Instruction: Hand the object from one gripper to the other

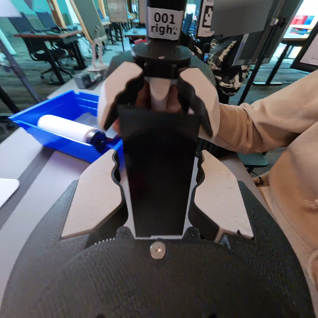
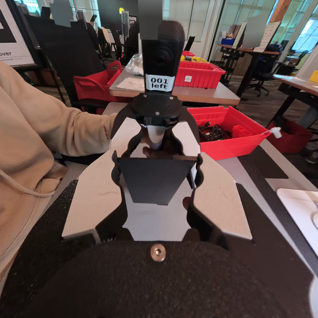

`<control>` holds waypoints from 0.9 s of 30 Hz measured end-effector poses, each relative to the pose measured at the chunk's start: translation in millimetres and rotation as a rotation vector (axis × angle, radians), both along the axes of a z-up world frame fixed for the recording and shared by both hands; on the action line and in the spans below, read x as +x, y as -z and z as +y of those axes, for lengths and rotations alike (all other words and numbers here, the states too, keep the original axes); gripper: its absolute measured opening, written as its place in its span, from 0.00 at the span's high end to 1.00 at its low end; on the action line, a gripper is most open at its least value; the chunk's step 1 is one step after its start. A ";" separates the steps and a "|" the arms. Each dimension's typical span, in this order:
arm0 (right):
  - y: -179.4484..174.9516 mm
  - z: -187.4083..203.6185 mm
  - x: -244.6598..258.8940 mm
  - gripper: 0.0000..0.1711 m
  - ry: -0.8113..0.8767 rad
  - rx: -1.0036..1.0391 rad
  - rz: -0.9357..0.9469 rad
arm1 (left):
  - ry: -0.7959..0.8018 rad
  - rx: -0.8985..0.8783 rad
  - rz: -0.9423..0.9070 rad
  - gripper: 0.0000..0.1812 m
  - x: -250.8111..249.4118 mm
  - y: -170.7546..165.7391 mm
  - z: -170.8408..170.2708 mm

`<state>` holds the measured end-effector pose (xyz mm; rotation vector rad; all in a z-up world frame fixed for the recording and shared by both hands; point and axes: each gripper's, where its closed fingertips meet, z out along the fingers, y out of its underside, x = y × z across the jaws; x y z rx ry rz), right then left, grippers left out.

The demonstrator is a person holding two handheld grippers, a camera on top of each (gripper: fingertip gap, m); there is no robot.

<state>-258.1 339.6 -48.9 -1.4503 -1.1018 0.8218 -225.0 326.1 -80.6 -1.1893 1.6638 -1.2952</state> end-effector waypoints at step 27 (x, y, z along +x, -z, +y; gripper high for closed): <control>-38.5 -10.5 11.4 0.49 -0.042 0.028 0.190 | -0.008 -0.032 -0.061 0.40 12.3 -4.3 -9.3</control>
